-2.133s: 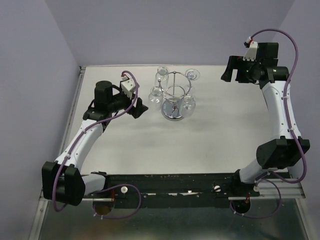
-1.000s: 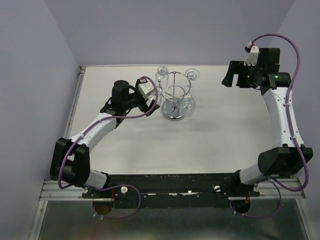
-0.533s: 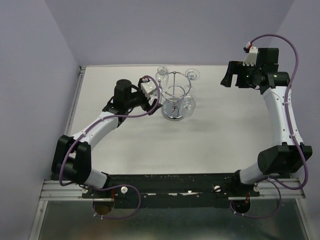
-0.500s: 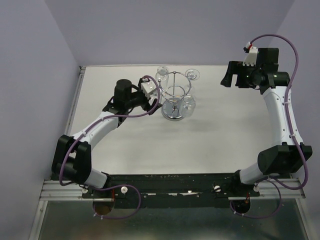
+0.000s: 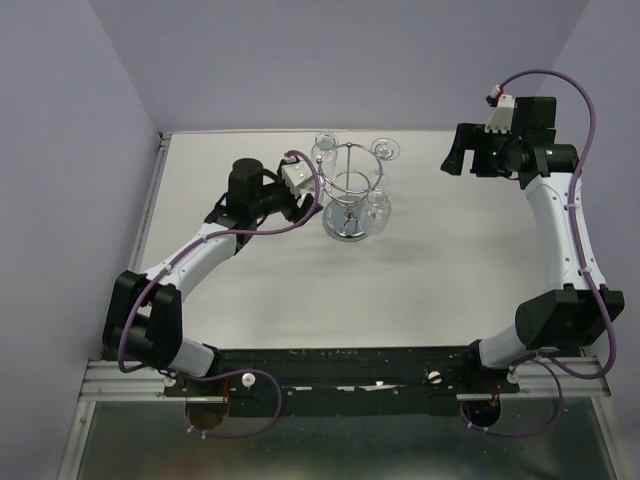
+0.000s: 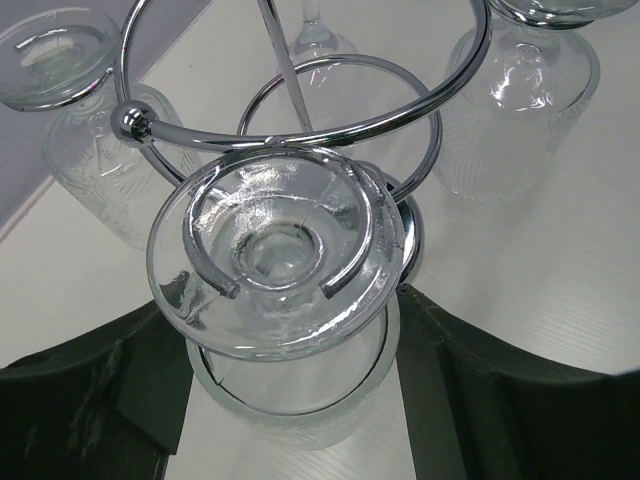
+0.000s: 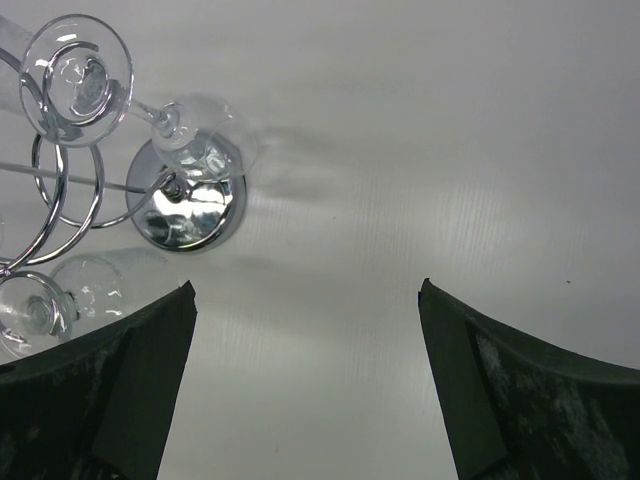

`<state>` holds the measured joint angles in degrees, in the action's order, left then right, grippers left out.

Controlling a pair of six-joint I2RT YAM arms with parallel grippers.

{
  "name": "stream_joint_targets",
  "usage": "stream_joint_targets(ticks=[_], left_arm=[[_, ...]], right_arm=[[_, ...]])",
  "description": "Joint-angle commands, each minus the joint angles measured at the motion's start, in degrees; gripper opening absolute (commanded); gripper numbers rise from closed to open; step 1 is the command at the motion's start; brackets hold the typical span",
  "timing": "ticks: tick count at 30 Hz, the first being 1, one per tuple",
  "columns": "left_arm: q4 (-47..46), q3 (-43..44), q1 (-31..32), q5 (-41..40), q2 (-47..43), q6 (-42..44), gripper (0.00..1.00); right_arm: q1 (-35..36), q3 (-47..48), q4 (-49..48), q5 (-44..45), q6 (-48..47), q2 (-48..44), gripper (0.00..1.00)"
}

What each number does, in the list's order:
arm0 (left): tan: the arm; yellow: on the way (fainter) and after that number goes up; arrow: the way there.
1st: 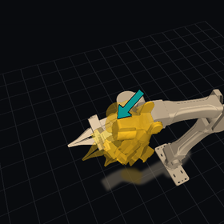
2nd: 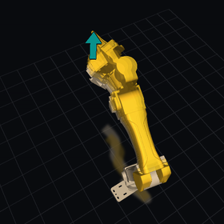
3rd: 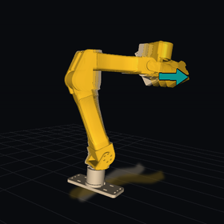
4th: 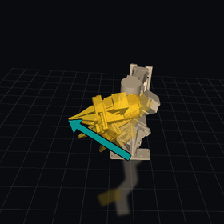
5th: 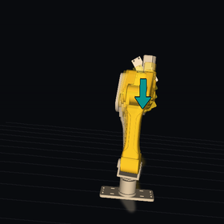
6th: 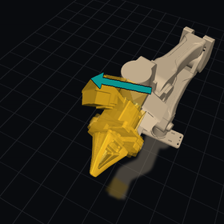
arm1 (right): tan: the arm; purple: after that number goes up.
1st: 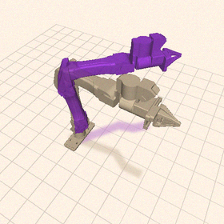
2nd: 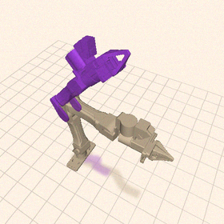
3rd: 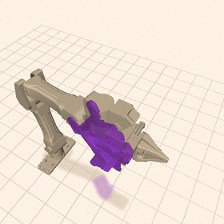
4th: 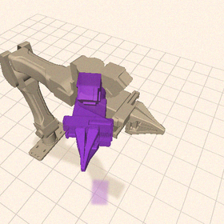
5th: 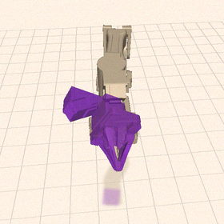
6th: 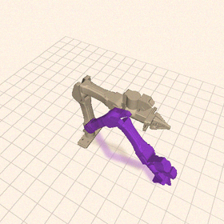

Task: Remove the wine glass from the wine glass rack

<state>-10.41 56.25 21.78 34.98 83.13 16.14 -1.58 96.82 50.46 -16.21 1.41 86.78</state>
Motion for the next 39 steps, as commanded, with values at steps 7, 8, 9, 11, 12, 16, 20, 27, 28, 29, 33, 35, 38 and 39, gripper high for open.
stream_joint_targets(ticks=[7,8,9,11,12,16,20,27,28,29,33,35,38,39], left_arm=[[-1.6,1.1,0.2,-0.4,-4.7,-1.9,0.65],[-1.6,1.2,0.3,-0.5,-5.2,-2.3,0.63],[-1.5,1.3,0.3,-0.7,-5.7,-2.6,0.61],[-0.5,1.8,0.2,-0.6,-6.6,-2.9,0.52],[0.6,2.5,0.3,-0.3,-6.8,-3.0,0.47],[6.0,5.2,0.3,0.6,-6.8,-3.0,0.19],[5.4,3.7,0.3,-0.7,-8.6,-4.4,0.05],[6.5,1.1,0.3,-5.8,-13.0,-5.4,0.00],[7.0,0.5,0.2,-6.1,-14.0,-5.4,0.00],[7.6,-0.1,0.2,-6.3,-15.1,-5.3,0.00],[11.7,-1.5,0.2,-10.1,-19.4,-6.0,0.00],[12.9,-1.8,-0.3,-14.6,-21.2,-8.9,0.00],[14.3,-1.3,-3.1,-16.1,-23.0,-14.8,0.00],[15.2,-0.5,-4.4,-16.0,-23.1,-17.4,0.00]], right_arm=[[-0.3,-0.1,-1.1,-1.5,-0.4,0.0,0.98],[-0.3,-0.1,-1.1,-1.7,-0.4,0.0,0.98],[-0.3,-0.1,-1.2,-1.7,-0.3,-0.2,0.98],[-0.3,0.0,-1.4,-2.0,-0.4,-0.2,0.98],[-0.3,-0.1,-1.4,-2.0,-0.4,-0.2,0.98],[-0.3,-0.7,-1.7,-2.2,-0.3,-0.5,0.98],[-0.3,-1.0,-1.6,-2.8,0.0,-0.5,0.98],[-0.3,-1.2,-1.6,-3.5,-0.4,-0.4,0.97],[-0.3,-1.3,-1.6,-3.5,-0.5,-0.6,0.98],[-0.3,-1.4,-1.7,-3.4,-0.8,-0.8,0.98],[-0.3,-1.1,-1.8,-3.2,-3.2,-1.4,0.98],[-0.3,-0.1,-1.8,-4.0,-4.7,-1.3,0.97],[0.2,2.7,-1.4,-5.2,-7.6,-0.7,0.95],[0.6,3.9,-1.2,-5.4,-8.8,-0.3,0.95]])
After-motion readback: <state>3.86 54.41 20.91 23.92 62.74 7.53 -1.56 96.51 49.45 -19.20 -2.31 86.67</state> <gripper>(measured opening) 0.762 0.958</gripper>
